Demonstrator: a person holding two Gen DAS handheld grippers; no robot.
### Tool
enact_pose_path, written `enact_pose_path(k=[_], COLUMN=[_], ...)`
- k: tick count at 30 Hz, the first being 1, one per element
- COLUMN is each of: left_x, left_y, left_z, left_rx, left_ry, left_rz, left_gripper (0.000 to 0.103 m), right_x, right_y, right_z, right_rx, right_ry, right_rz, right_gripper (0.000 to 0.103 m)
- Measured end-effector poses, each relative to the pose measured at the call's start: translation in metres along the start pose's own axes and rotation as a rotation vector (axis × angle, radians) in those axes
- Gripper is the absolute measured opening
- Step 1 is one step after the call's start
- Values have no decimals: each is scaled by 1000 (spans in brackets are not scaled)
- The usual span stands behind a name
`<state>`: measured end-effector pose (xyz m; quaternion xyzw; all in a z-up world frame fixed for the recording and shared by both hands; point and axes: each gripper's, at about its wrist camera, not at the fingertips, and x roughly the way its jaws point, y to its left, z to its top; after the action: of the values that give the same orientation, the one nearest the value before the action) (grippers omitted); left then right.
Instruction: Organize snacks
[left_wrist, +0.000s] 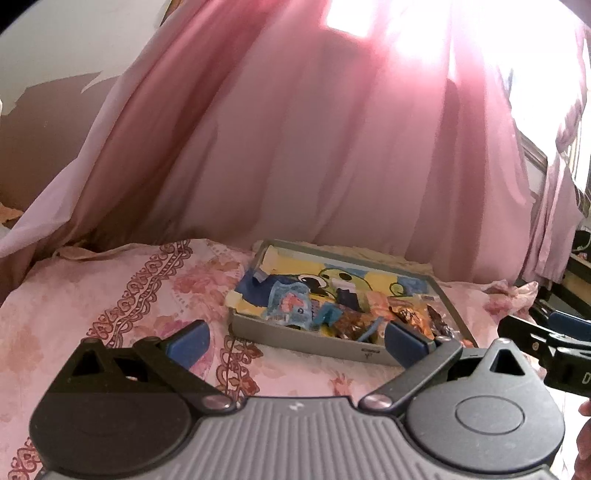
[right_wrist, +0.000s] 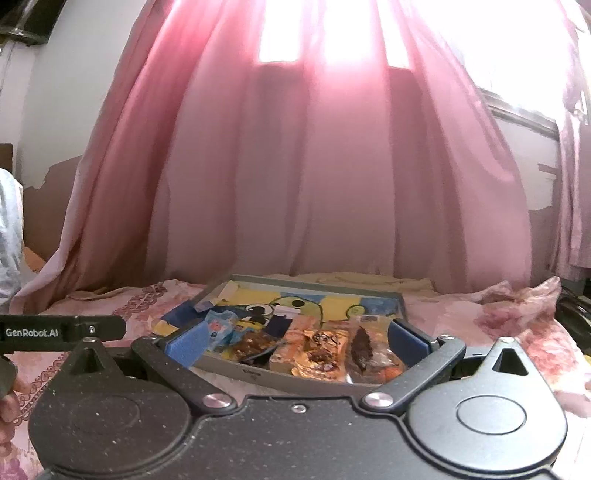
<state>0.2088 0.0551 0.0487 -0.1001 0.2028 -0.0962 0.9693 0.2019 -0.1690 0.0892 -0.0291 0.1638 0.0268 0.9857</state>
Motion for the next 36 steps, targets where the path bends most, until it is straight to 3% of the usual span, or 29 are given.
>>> enact_pose_path(k=[6,17,36], left_x=[-22,-62,-83], left_y=[-5,-9,-14], left_z=[-14,-51,-90], left_rx=[25,66,90], left_ry=[3,23,102], left_rz=[11,119,133], left_gripper=[103,103,103], right_x=[-18,-56,-85], right_y=[0,5,1], right_z=[-20,-59,-99], right_rx=[17,55,84], right_ry=[5,29,48], right_rz=[-14,-21,-14], right_gripper=[102,102,102])
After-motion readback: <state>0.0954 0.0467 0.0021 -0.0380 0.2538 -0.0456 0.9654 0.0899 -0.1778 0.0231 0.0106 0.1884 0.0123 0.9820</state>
